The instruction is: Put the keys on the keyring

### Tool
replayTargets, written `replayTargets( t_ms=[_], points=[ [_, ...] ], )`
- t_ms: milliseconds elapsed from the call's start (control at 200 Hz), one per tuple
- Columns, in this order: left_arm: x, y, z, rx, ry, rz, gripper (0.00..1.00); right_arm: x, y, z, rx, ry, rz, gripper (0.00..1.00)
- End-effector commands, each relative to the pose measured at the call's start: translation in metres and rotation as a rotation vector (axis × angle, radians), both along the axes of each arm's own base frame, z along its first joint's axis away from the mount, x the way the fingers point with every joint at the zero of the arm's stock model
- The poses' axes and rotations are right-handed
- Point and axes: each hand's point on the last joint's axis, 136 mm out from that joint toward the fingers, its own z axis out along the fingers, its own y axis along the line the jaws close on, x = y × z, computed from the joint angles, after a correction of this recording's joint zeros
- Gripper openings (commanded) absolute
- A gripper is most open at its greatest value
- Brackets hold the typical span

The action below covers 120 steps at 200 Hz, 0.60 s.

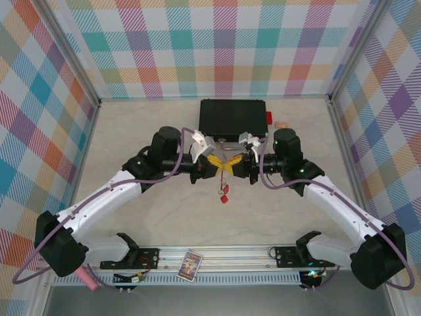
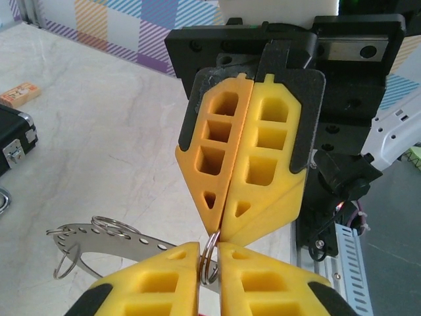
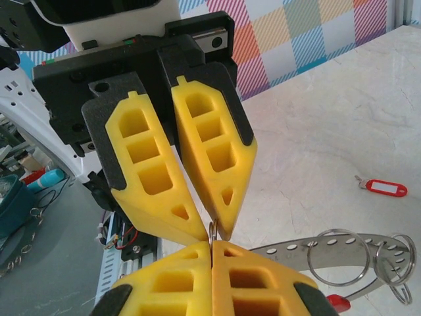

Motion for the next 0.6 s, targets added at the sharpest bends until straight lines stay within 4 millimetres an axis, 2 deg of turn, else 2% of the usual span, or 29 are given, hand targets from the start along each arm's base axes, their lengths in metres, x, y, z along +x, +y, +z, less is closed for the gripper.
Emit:
replayTargets(
  t_ms=[0, 230, 595],
  points=[
    [-0.0027, -0.0024, 0.0128, -0.020, -0.004, -0.037, 0.14, -0.0048, 0.0032, 0.0205, 0.038, -0.061, 0.043, 0.00],
    [-0.0024, -0.0025, 0.0155, -0.026, -0.010, -0.036, 0.07, -0.0044, 0.0041, 0.0197, 0.035, -0.056, 0.046, 0.00],
    [-0.0062, -0.0031, 0.0088, -0.007, 0.017, -0.060, 0.09, -0.0051, 0.0039, 0.0206, 0.038, -0.058, 0.047, 0.00]
  ],
)
